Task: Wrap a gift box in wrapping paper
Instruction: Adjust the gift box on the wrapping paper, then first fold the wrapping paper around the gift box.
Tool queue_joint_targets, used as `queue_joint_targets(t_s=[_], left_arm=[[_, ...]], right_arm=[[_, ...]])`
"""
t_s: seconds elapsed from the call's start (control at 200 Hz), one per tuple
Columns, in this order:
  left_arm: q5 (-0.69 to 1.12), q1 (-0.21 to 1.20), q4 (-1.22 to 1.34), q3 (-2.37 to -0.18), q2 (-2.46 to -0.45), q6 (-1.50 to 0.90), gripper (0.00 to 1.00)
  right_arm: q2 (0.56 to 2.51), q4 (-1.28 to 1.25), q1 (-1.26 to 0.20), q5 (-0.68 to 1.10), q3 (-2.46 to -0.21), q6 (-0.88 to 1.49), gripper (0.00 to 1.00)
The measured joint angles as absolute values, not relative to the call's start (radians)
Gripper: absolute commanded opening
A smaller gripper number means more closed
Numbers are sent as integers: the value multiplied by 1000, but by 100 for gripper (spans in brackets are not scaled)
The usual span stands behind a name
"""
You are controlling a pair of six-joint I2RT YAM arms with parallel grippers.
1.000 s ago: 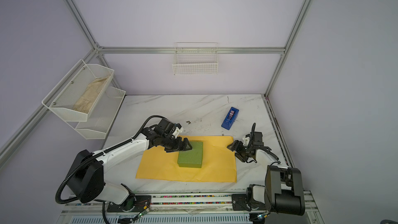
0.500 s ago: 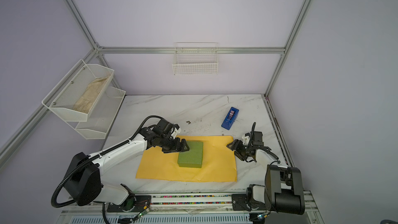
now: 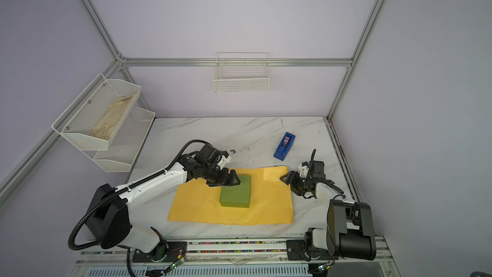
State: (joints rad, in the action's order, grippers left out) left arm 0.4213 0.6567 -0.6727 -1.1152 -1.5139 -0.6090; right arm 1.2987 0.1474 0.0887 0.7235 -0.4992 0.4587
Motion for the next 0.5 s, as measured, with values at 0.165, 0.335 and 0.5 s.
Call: queue_joint_targets(t_s=[0.165, 0.335, 0.5], left_arm=[[424, 660, -670, -1115, -1522, -609, 89], [424, 664, -670, -1115, -1524, -609, 89], [423, 664, -670, -1116, -1524, -609, 89]], right_arm=[[1201, 182, 72, 723, -484, 464, 61], [1121, 229, 48, 723, -476, 486, 57], [1069, 279, 8, 711, -482, 501, 45]])
